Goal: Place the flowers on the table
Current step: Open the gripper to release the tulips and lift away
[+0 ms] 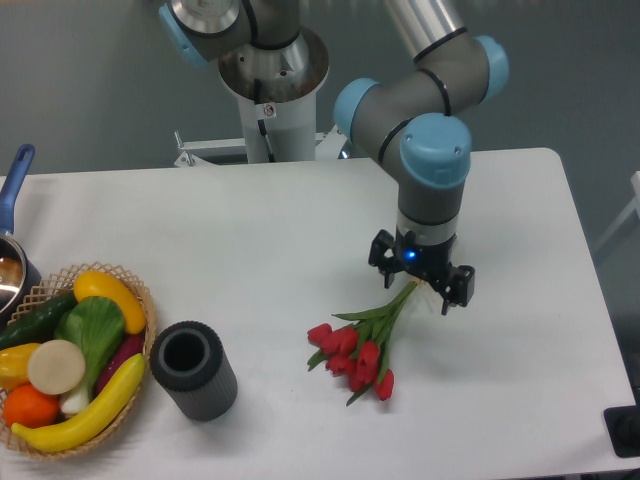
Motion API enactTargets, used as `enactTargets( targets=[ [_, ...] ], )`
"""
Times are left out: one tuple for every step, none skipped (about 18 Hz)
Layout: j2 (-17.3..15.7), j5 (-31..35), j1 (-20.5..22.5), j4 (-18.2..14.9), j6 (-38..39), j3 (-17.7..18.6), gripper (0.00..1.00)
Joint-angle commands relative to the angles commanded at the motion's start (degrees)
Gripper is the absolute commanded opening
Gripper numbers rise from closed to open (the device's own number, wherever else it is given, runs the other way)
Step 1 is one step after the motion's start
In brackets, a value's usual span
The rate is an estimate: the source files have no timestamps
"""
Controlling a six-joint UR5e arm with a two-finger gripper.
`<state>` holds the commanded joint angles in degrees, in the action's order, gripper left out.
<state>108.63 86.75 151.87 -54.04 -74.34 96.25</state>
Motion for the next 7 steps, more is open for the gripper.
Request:
enactTargets(
  targets=[
    [0.0,0.0,0.7,-1.8,-2.1,-1.2,1.00],
    [0.0,0.0,1.2,-4.4,-3.8,-2.9,1.00],
    [0.0,0.0,1.5,-7.7,-4.9,-5.3,1.00],
    [0.1,0.0,1.6,-11.0,-5.3,-7.4,1.00],
    [0.3,-0.1,2.2,-13.6,-5.3,-9.1,1.00],
    [0.5,-0.3,2.6,-14.9,-5.4,-10.2,1.00],
    [0.6,-0.5,2.6,-15.0,-5.4,-10.8,1.00]
  ],
)
